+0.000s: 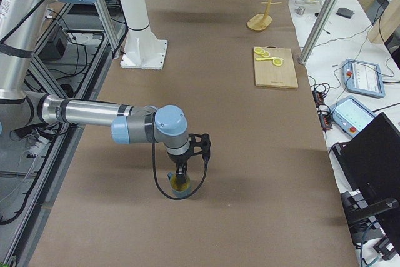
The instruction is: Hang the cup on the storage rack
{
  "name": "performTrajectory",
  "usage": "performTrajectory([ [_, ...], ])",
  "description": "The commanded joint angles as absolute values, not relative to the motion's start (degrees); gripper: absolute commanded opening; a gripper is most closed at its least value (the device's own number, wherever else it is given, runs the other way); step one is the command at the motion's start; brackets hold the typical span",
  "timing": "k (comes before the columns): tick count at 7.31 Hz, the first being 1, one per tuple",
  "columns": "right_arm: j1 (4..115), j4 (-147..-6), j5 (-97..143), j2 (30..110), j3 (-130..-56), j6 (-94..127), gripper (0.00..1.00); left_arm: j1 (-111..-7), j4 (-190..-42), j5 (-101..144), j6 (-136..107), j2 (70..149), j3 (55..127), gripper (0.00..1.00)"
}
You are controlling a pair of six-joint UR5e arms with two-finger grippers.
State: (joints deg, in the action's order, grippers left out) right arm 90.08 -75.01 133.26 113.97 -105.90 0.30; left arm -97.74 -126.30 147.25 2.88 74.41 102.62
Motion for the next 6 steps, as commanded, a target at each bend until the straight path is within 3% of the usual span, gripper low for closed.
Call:
performTrajectory([
  [1, 90.09, -62.88, 133.24, 114.52, -96.70, 1.92, 0.97, -97.65, -127.35, 147.39, 2.72, 74.36, 102.04, 0.99],
  [3, 90.09, -56.20, 133.50, 114.79, -92.30, 3.76, 0.90, -97.73, -127.53, 147.66, 2.81, 74.36, 102.04, 0.99],
  [6, 89.91, -53.70, 133.59, 114.35, -92.20, 6.86, 0.88, -97.73, -127.70, 147.66, 2.81, 74.27, 101.95, 0.99],
])
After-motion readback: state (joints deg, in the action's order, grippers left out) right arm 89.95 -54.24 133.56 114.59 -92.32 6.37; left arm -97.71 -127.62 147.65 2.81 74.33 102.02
